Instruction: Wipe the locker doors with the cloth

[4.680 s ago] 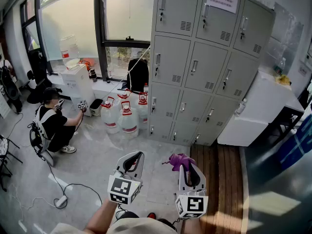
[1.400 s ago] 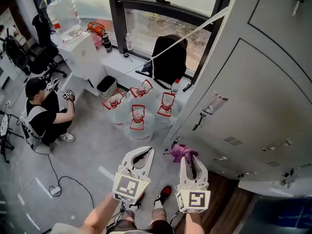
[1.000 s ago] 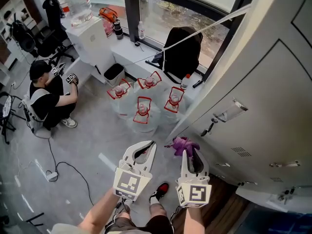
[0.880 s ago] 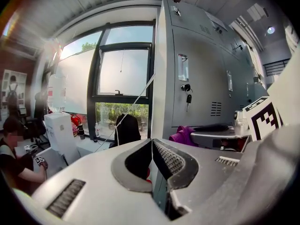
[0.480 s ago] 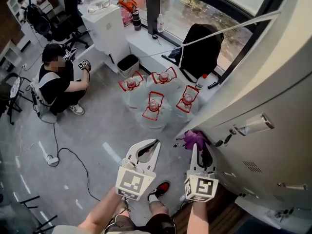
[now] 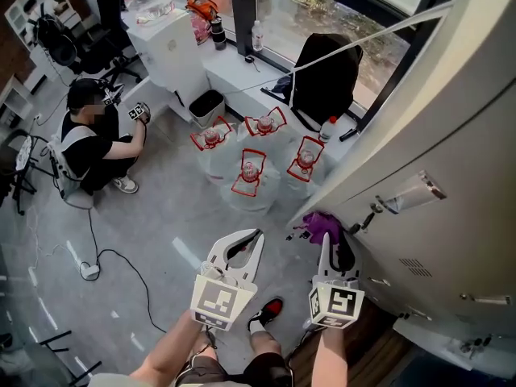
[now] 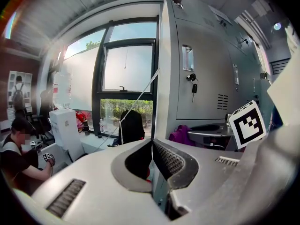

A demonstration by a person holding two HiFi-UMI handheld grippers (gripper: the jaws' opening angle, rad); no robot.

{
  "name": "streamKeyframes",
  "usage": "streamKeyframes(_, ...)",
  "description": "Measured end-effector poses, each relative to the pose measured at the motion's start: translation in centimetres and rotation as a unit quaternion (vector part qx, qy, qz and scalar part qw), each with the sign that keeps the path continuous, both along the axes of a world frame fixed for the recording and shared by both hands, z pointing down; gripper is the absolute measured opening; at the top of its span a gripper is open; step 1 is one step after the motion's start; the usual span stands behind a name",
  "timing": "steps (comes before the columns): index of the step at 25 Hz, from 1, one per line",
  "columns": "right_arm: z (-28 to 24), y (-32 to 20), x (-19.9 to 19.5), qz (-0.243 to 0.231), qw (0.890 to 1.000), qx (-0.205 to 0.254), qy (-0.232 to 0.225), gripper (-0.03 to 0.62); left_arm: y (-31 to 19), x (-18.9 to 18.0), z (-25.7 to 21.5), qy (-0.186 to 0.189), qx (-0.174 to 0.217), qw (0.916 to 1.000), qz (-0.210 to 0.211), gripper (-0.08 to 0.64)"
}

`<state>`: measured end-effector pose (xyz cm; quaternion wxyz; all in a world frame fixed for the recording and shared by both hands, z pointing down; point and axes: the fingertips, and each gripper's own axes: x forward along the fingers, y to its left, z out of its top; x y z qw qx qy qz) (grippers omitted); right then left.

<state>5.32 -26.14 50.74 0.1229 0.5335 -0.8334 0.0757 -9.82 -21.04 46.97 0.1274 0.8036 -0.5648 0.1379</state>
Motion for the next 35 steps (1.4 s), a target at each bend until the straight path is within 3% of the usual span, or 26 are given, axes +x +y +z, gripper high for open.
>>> streamKeyframes(35, 0.7, 6.6, 17.2, 0.150, 0.989, 0.001, 0.001, 0.100, 2.6, 14.4, 0.5, 0.004, -0.001, 0.9905, 0.137, 0.026)
